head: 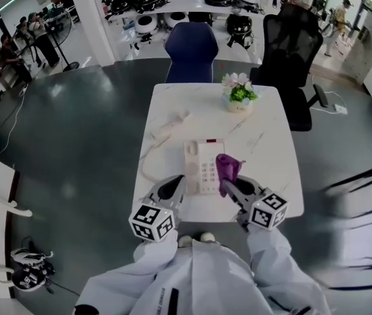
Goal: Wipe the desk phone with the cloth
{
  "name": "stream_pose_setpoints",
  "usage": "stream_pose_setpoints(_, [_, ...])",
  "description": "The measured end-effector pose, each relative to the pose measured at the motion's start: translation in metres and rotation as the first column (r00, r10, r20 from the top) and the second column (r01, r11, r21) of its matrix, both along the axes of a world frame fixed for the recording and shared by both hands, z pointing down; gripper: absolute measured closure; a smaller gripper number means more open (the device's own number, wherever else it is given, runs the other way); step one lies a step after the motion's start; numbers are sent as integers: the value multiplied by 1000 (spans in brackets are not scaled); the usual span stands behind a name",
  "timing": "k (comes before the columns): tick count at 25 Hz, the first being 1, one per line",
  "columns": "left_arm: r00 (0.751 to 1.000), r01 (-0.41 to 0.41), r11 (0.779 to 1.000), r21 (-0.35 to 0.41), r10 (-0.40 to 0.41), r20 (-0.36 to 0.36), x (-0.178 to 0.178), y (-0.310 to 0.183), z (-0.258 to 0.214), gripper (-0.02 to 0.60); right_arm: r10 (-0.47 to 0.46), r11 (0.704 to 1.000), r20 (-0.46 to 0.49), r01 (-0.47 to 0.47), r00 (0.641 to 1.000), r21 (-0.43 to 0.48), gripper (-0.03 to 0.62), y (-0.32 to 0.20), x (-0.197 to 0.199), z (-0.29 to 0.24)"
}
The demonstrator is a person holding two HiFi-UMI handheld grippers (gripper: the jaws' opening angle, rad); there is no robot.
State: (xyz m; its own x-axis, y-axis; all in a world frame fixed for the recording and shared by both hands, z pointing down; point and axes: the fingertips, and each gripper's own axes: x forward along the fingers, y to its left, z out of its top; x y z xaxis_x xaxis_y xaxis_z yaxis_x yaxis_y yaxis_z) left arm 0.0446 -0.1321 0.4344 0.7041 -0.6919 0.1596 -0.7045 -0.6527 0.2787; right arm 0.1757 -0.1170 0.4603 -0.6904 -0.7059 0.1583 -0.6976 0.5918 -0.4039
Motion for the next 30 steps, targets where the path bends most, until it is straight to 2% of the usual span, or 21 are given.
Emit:
stream_pose_setpoints(6, [1000,26,996,87,-26,-5,-4,-6,-32,584,68,993,51,-72,996,91,554,-6,19,-35])
stream_pose_setpoints(14, [997,75,987,144,-72,-22,-10,-13,-59,583,143,979,25,-145,989,146,554,-12,42,-58])
stream_pose_setpoints(30, [988,153,970,191,-152,-19,-25,-21,-75,583,218,952,-21,-208,976,225,556,-21,63,-78])
